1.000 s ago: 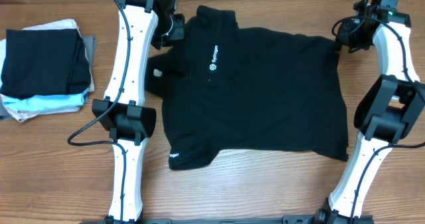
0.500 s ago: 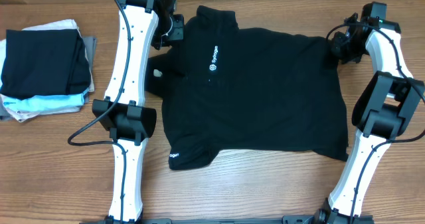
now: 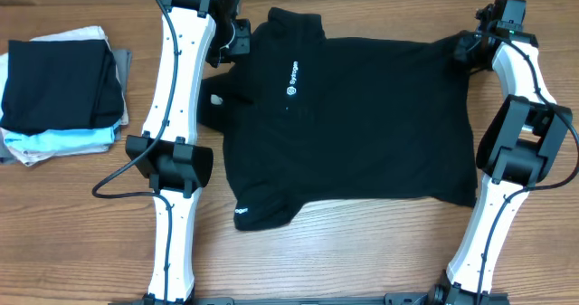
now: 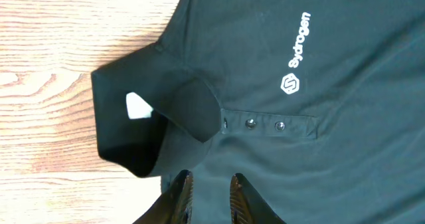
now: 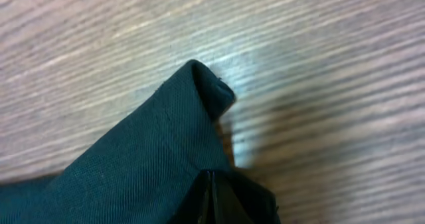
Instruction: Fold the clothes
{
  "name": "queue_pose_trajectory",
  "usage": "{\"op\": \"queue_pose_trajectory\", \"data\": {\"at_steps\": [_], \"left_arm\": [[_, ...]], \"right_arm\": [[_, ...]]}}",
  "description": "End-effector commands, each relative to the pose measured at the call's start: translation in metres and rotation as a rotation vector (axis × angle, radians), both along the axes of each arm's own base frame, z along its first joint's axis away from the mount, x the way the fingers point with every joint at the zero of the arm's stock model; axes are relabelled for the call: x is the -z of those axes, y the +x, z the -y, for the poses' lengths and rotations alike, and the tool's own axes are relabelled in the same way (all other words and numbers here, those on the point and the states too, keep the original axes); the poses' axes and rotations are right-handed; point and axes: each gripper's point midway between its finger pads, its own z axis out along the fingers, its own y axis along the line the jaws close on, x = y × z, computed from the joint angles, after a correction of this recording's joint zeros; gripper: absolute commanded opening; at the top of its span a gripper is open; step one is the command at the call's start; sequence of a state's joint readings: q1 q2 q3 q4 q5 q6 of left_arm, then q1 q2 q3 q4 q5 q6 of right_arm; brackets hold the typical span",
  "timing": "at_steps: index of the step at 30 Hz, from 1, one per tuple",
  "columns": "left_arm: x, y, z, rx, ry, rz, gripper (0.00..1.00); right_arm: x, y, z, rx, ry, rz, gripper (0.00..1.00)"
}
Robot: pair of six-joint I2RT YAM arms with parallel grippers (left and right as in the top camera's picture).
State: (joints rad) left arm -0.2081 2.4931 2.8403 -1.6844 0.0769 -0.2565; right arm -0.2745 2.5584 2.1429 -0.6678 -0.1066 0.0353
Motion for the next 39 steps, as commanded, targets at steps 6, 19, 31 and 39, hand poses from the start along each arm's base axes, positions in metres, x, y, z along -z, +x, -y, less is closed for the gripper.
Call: {"op": "queue_pose_trajectory", "data": {"at_steps": [6, 19, 31, 39], "left_arm": [[-0.023, 0.036, 0.017, 0.062, -0.023, 0.197, 0.23], [-0.005, 0.046, 0.031, 0.060, -0.027, 0.198, 0.04], [-0.119, -0.033, 0.010, 0.023, -0.019, 0.264, 0.04], [-0.173, -0.066, 0.029, 0.076, -0.098, 0.370, 0.06]], "right_arm": [[-0.024, 0.006, 0.003, 0.011, 0.040, -0.011, 0.22], [-0.181, -0.073, -0.005, 0.077, 0.118, -0.093, 0.31], [-0.274, -0.159, -0.012, 0.199, 0.204, -0.083, 0.42], [-0.296, -0.257, -0.036, 0.307, 0.183, -0.159, 0.47]]}}
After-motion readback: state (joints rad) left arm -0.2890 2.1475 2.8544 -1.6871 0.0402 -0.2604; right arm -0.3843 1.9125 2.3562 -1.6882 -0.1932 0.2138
